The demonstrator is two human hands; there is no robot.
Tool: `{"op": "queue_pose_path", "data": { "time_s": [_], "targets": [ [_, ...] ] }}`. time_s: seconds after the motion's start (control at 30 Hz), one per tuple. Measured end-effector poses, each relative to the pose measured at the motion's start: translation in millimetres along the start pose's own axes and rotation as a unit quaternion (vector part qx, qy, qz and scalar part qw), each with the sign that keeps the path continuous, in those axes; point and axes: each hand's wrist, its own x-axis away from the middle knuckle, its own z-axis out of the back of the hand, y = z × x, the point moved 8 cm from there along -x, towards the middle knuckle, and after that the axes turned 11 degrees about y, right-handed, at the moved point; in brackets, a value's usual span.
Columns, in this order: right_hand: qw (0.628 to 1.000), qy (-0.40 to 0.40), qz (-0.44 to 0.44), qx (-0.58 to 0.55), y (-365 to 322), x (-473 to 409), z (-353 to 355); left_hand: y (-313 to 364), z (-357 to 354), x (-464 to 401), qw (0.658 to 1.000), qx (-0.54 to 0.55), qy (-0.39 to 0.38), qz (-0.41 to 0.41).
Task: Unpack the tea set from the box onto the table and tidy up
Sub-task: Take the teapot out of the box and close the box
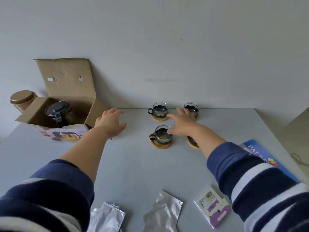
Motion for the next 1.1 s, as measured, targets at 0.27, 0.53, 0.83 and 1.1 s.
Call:
{"op": "queue_pose_path", "data": {
  "time_s": [0.27, 0.53, 0.83, 1.1],
  "targets": [
    [0.997, -0.009, 0.078, 0.001, -154.8, -17.9, -4.0, -133.2, 51.6, 5.5, 0.997, -0.021, 0.036, 0.058],
    [0.984, 0.060, 0.118, -0.120, -305.7, -45.8, -20.2, -260.6, 52.9, -6.0, 0.994, -0.022, 0.029, 0.098],
    [0.984, -0.050, 0.008, -0.172, -396.7, -85.8, -73.4, -317.9, 22.1, -22.1, 0.989, 0.071, 0.011, 0.131],
    [0.986, -0.084, -0.022, -0.143, -422.4, -99.3, -93.1, -320.7, 15.5, -26.6, 0.984, 0.116, 0.016, 0.137]
  ]
}}
